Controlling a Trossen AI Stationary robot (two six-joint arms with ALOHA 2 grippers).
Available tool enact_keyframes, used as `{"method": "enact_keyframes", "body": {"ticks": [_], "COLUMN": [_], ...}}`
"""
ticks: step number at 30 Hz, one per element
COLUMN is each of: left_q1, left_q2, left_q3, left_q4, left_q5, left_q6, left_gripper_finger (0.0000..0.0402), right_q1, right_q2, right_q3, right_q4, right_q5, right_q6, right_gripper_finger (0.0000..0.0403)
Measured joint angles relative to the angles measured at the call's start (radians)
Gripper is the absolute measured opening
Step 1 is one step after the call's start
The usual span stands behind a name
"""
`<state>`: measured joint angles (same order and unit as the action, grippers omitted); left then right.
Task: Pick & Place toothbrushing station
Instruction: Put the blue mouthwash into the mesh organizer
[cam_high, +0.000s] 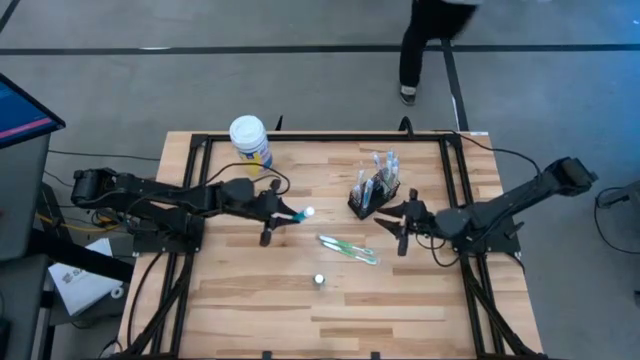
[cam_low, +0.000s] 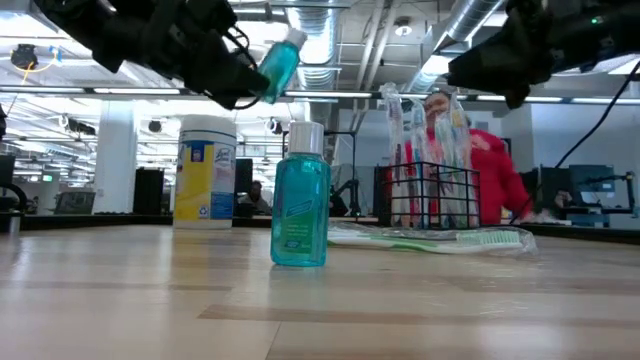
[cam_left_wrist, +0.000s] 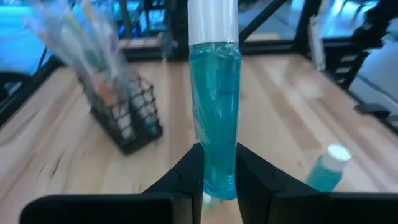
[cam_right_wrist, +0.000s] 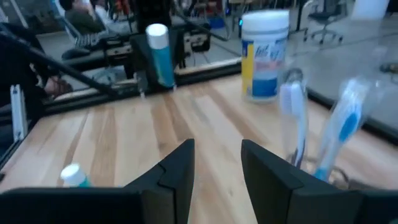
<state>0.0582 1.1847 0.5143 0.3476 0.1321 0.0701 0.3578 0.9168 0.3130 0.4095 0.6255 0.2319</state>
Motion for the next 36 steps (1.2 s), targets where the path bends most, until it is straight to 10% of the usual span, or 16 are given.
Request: {"method": "enact_keyframes", "body": {"ticks": [20, 36], "left_q1": [-0.015, -0.018], "left_q2": [0.006, 0.043], "left_q3": [0.000, 0.001], "left_q4": [0.155, 0.154], "left_q5": [0.060, 0.060], "left_q6": [-0.008, -0.008], "left_gripper_finger": [0.0060, 0.0060], "right_q1": [-0.115, -0.213], "right_q2": [0.328, 0.511], "right_q3": [0.308, 0.679], "right_q4": [0.104, -0.292], "right_q5": [-0.085, -0.351], "right_q6": [-0.339, -0.354], "right_gripper_finger": [0.0123, 0.0123]}}
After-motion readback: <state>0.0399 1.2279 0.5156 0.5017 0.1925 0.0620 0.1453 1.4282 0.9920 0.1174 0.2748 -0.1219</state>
